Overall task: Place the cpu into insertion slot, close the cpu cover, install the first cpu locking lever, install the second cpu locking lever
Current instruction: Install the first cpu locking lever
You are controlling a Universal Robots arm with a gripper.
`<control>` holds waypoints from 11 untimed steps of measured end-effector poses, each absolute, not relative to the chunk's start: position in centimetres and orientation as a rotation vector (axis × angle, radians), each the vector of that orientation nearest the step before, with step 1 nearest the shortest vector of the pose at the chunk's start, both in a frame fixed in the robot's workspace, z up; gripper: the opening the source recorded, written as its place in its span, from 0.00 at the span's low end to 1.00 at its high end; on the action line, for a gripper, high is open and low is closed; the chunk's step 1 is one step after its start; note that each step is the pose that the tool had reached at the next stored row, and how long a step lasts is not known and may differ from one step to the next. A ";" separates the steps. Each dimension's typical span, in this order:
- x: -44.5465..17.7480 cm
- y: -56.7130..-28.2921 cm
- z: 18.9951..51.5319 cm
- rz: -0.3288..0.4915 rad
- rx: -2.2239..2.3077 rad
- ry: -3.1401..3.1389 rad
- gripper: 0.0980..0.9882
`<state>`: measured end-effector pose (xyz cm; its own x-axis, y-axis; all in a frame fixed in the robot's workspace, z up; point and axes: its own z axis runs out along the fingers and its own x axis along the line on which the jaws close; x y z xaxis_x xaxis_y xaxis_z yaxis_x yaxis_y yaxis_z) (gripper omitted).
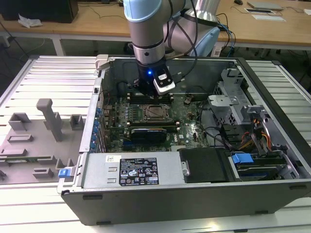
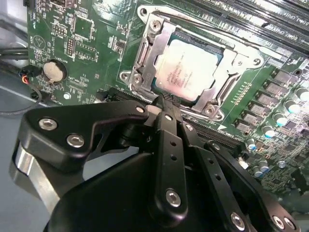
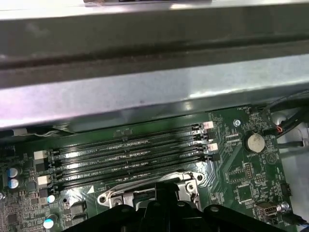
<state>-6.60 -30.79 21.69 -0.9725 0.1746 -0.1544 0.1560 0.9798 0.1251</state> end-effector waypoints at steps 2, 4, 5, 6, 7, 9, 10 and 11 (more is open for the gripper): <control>-6.5 -30.8 21.7 0.165 0.255 3.000 0.01; -6.4 -30.8 21.6 0.162 0.260 3.034 0.01; -6.4 -30.8 21.6 0.162 0.261 3.036 0.01; -6.4 -30.8 21.6 0.162 0.261 3.036 0.01; -6.4 -30.8 21.6 0.162 0.261 3.036 0.01; -6.0 -30.8 21.6 0.162 0.252 3.037 0.01; -5.8 -30.8 21.6 0.162 0.247 3.038 0.01; -5.7 -30.8 21.6 0.162 0.243 3.039 0.01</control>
